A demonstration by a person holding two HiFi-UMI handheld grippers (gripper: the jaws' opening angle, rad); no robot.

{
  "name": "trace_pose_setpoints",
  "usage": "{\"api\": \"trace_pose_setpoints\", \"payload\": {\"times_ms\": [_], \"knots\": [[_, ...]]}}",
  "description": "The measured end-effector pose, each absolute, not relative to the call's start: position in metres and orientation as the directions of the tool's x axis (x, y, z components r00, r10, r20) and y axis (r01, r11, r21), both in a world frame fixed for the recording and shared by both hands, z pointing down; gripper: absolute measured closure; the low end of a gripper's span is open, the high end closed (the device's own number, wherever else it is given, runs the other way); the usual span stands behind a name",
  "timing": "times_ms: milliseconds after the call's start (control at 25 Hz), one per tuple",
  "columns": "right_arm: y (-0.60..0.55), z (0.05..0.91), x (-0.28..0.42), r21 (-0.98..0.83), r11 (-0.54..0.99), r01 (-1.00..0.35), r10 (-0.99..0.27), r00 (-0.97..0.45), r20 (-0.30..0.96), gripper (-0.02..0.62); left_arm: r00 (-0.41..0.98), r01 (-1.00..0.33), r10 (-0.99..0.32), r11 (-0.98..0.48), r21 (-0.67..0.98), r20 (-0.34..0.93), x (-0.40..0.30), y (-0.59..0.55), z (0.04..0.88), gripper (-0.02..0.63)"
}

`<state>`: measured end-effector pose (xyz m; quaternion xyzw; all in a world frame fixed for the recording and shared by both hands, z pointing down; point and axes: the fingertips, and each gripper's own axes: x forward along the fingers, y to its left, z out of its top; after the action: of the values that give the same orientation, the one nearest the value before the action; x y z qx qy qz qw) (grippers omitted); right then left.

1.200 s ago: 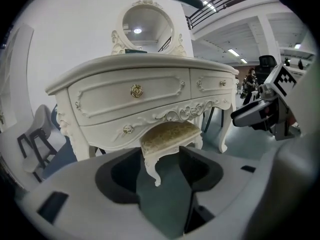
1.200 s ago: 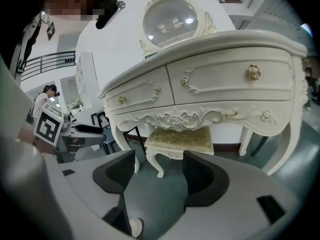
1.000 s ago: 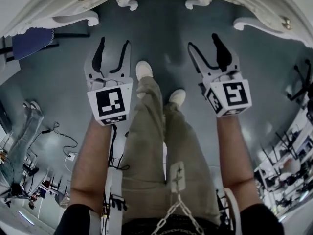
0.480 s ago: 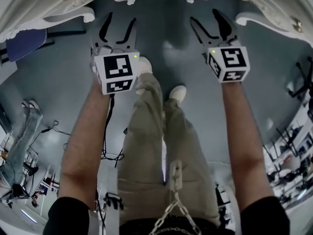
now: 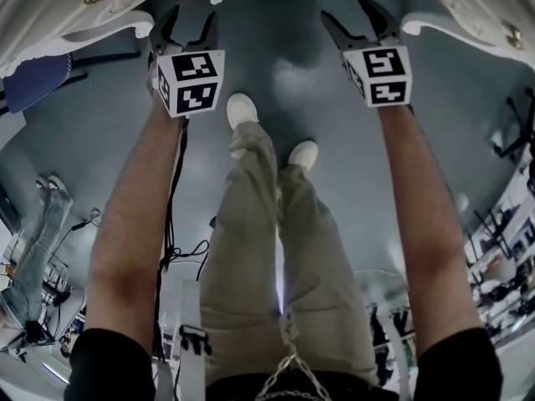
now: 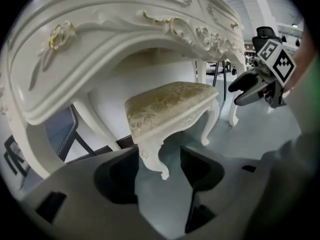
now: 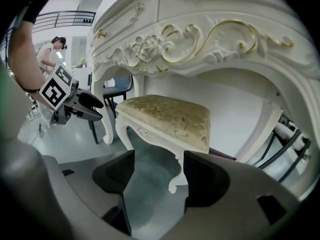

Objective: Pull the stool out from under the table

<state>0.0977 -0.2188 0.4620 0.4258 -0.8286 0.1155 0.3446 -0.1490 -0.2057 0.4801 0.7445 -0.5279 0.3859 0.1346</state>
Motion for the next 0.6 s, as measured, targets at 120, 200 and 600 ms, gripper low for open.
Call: {"api": "trace_pose_setpoints", "payload": {"times_ms": [120, 200, 600], "knots": [[-0.231, 0.469, 0.102, 0.141, 0.607, -0.782, -0.638, -0.374, 0.673, 0.310, 0.116, -0.875, -0.686, -0.413, -0.253, 0.718, -0.155, -0.217, 0.496, 0.359], [-0.241, 0.471, 0.105, 0.165, 0.601, -0.782, -0.649, -0.357, 0.671, 0.301, 0.109, -0.863, -0.698, -0.420, -0.281, 0.708, -0.158, -0.230, 0.499, 0.357], [-0.277, 0.503, 0.128, 0.352, 0.617, -0.704, -0.652, -0.206, 0.730, 0.268, 0.004, -0.792, -0.689, -0.445, -0.419, 0.725, -0.176, -0.268, 0.521, 0.337]]}}
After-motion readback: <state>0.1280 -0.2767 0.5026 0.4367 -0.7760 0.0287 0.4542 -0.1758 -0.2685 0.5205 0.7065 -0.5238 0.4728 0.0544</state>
